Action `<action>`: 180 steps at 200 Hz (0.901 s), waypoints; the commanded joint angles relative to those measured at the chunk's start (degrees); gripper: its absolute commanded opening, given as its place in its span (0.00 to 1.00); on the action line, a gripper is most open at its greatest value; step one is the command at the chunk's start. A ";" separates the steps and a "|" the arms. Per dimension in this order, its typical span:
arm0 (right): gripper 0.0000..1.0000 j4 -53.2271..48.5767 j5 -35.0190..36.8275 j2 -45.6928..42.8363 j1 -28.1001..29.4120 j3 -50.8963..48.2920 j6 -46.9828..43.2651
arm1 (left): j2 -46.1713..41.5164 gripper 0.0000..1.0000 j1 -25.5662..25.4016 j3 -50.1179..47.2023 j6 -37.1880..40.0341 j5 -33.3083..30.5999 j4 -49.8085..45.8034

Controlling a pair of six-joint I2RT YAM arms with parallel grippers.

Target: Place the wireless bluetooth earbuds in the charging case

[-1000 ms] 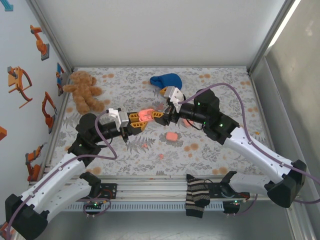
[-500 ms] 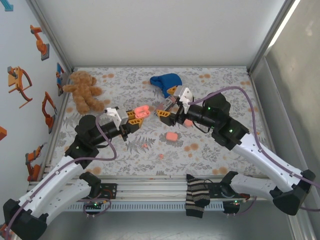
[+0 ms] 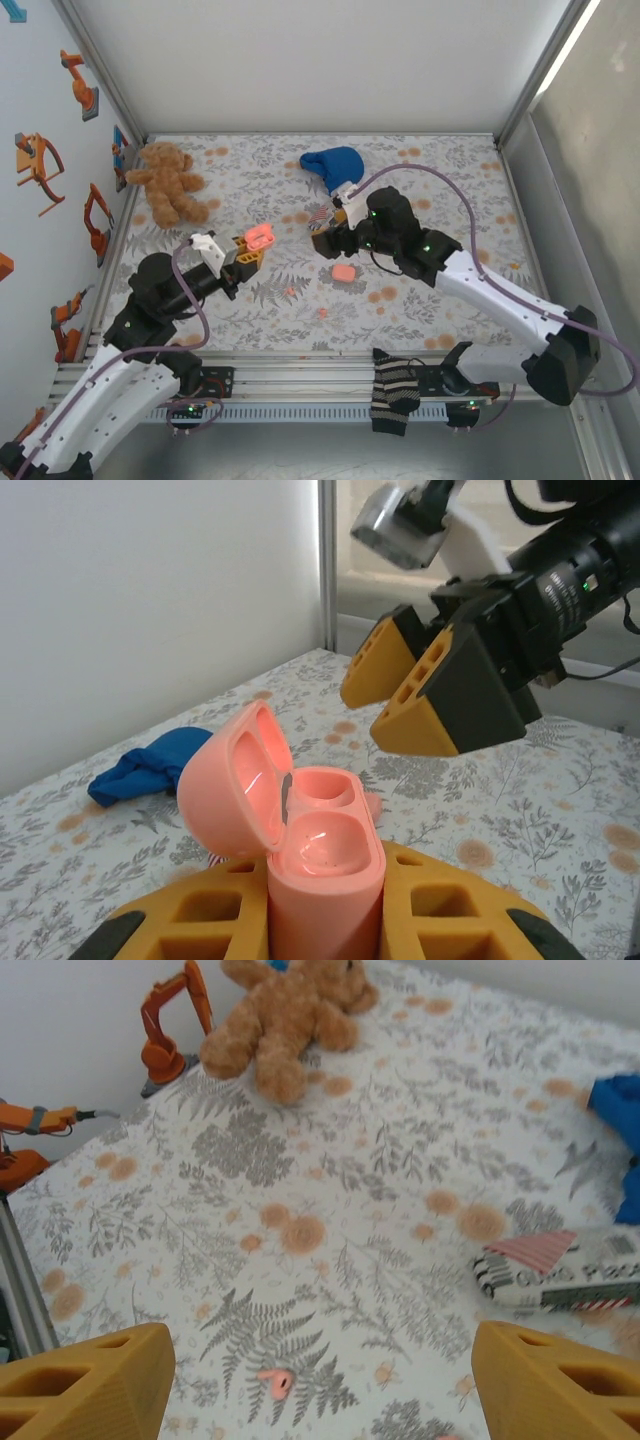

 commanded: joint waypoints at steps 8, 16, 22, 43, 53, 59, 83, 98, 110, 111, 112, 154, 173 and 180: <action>0.75 -0.65 -3.04 3.14 -0.17 0.98 9.96 | -3.67 0.00 -0.29 1.77 -0.78 -2.24 -4.90; 0.75 -0.21 -3.59 4.25 -0.21 0.69 11.35 | -4.53 0.00 -0.31 1.74 -0.79 -2.46 -5.24; 0.75 0.21 -4.13 5.11 -0.17 0.48 12.38 | -5.13 0.00 -0.26 1.71 -0.75 -2.49 -5.48; 0.72 0.46 -6.47 9.01 -0.21 0.61 16.18 | -6.48 0.00 -0.30 2.05 0.01 -2.67 -6.27; 0.71 0.43 -7.55 10.74 -0.08 0.91 18.28 | -6.81 0.00 -0.31 2.31 0.45 -2.65 -6.91; 0.70 0.71 -8.42 11.92 -0.10 0.96 19.41 | -6.86 0.00 -0.24 2.66 0.70 -2.58 -7.24; 0.68 0.33 -10.52 16.21 0.15 1.97 22.90 | -6.93 0.00 -0.22 3.38 1.87 -1.98 -8.55; 0.64 -1.92 -10.89 19.29 0.78 3.46 23.03 | -7.06 0.00 -0.29 3.19 2.25 -1.74 -8.68; 0.63 -3.35 -10.55 21.83 1.55 4.77 22.66 | -7.09 0.00 -0.27 2.98 2.49 -1.65 -8.70; 0.63 -3.42 -10.54 22.02 1.61 4.87 22.70 | -7.09 0.00 -0.29 3.00 2.46 -1.68 -8.70; 0.62 -3.54 -10.49 22.20 1.69 5.00 22.67 | -7.09 0.00 -0.30 2.97 2.45 -1.66 -8.70; 0.54 -4.64 -10.44 31.16 4.55 9.30 22.23 | -7.75 0.00 -0.30 2.67 2.51 -1.96 -8.97; 0.49 -4.63 -10.76 34.49 5.49 11.10 22.54 | -8.30 0.00 -0.30 2.47 2.52 -2.24 -8.92; 0.48 -4.91 -10.87 35.58 5.76 11.88 22.51 | -8.64 0.00 -0.29 2.39 2.54 -2.23 -8.88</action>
